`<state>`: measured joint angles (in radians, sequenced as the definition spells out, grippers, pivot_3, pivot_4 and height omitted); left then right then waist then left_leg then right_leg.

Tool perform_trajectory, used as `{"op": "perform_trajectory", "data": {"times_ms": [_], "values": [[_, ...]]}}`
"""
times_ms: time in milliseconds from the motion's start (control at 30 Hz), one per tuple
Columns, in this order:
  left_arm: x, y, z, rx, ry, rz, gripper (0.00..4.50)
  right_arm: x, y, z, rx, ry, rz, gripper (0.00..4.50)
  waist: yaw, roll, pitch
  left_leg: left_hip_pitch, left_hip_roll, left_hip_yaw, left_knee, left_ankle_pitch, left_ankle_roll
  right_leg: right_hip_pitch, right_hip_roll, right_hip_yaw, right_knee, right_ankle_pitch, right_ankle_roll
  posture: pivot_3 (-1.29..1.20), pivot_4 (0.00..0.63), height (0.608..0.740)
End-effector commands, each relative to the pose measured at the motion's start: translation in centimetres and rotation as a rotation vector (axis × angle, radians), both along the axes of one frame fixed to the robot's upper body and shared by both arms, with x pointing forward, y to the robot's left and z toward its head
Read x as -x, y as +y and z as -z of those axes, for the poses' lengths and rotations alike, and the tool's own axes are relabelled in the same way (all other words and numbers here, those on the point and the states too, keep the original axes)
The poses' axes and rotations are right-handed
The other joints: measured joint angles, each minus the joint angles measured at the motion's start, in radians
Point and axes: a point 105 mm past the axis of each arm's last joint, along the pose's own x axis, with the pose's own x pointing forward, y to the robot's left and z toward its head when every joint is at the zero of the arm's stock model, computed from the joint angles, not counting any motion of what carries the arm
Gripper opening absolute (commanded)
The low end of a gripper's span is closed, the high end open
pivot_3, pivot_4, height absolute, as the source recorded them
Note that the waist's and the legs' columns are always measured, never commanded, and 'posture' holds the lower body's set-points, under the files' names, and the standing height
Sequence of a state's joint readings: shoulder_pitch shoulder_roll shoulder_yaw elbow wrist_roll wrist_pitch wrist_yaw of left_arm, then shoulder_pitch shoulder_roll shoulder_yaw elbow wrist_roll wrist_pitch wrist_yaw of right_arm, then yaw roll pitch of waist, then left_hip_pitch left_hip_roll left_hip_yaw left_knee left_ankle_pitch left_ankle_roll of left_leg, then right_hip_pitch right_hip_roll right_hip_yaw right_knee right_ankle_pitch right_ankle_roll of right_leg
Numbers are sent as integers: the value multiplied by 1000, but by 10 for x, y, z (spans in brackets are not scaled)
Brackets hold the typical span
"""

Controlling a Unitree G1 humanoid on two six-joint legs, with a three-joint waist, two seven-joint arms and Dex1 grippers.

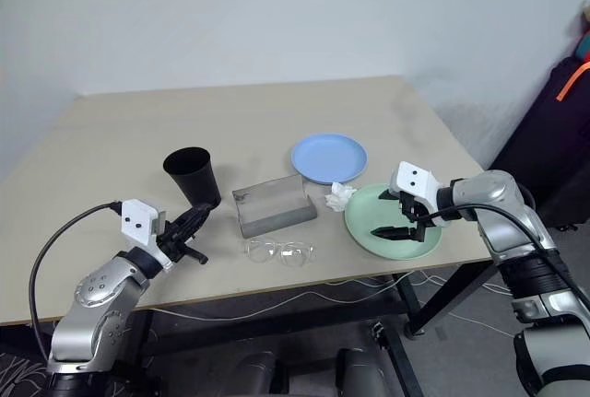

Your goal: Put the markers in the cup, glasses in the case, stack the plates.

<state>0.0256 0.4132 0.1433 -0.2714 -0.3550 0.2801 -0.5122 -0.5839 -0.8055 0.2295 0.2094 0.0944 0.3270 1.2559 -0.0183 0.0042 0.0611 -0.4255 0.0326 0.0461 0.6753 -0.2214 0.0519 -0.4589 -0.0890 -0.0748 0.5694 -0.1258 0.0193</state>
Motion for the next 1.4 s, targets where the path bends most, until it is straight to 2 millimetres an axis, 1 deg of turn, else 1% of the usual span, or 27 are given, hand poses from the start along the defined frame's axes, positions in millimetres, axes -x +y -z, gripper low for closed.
{"op": "perform_trajectory", "data": {"times_ms": [33, 133, 267, 500, 667, 867, 967, 1033, 1167, 1267, 1400], "values": [[-7, -5, -12, 3, -54, 24, 0, -10, -1, -9, 12, -45, 41, 4477, 0, 0, 0, 0, 1, 1, 0, 0, 0, -1, 0, 0, 0, 0, 0, 0, 0, 740], [-10, -7, -12, 8, -56, 35, 0, -14, 1, -10, -6, -31, 86, 4477, 0, 0, 0, 0, 1, 1, 0, 0, 0, -1, 1, -1, 0, 2, -3, 0, 0, 740], [-12, -14, -9, 20, -54, 49, 0, -16, 15, -10, -67, 52, 189, 4477, -1, 0, 0, 2, 1, 2, 0, 0, 0, -2, 2, -2, 0, 4, -5, 0, 0, 740], [-14, -20, -7, 36, -54, 59, 0, 0, 40, -5, -85, 172, 224, 4477, 0, 1, 0, 2, 6, 3, 0, 0, 0, -3, 2, -3, 1, 5, -6, 0, 0, 740], [-17, -24, -6, 46, -57, 69, 0, 9, 52, -1, -82, 199, 209, 4477, 0, 1, 0, 1, 7, 3, 0, 0, 0, -3, 2, -4, 1, 5, -6, 0, 0, 740], [-20, -27, -6, 49, -60, 75, 0, 7, 60, 2, -84, 178, 227, 4477, 0, 1, 0, 1, 10, 3, 0, 0, -1, -3, 2, -7, 0, 5, -6, 0, 0, 740], [-21, -27, -6, 48, -62, 77, 0, 5, 62, 5, -83, 169, 247, 3934, 0, 1, 0, 1, 12, 6, 0, -1, -2, -3, 2, -11, 0, 5, -6, 0, 0, 740], [-21, -27, -6, 48, -62, 79, 0, 2, 60, 8, -73, 160, 269, 3302, 0, 1, 0, 1, 13, 6, 0, -1, -2, -4, 1, -13, 0, 5, -6, 0, 0, 740], [-21, -28, -6, 46, -61, 82, 0, 0, 61, 14, -66, 166, 298, 3302, 0, 1, 0, 1, 15, 7, 0, -1, -2, -4, 1, -18, -1, 5, -6, 0, 0, 740], [-21, -28, -6, 46, -61, 83, 0, 4, 63, 17, -67, 190, 299, 3302, 0, 1, 0, 1, 15, 7, 0, -1, -2, -4, 1, -21, -1, 5, -6, 0, 0, 740], [-21, -28, -6, 44, -59, 84, 0, 6, 62, 26, -37, 199, 324, 3302, 0, 1, 0, 1, 16, 7, 0, -2, -3, -4, 1, -22, 0, 5, -6, 0, 0, 740]]}}
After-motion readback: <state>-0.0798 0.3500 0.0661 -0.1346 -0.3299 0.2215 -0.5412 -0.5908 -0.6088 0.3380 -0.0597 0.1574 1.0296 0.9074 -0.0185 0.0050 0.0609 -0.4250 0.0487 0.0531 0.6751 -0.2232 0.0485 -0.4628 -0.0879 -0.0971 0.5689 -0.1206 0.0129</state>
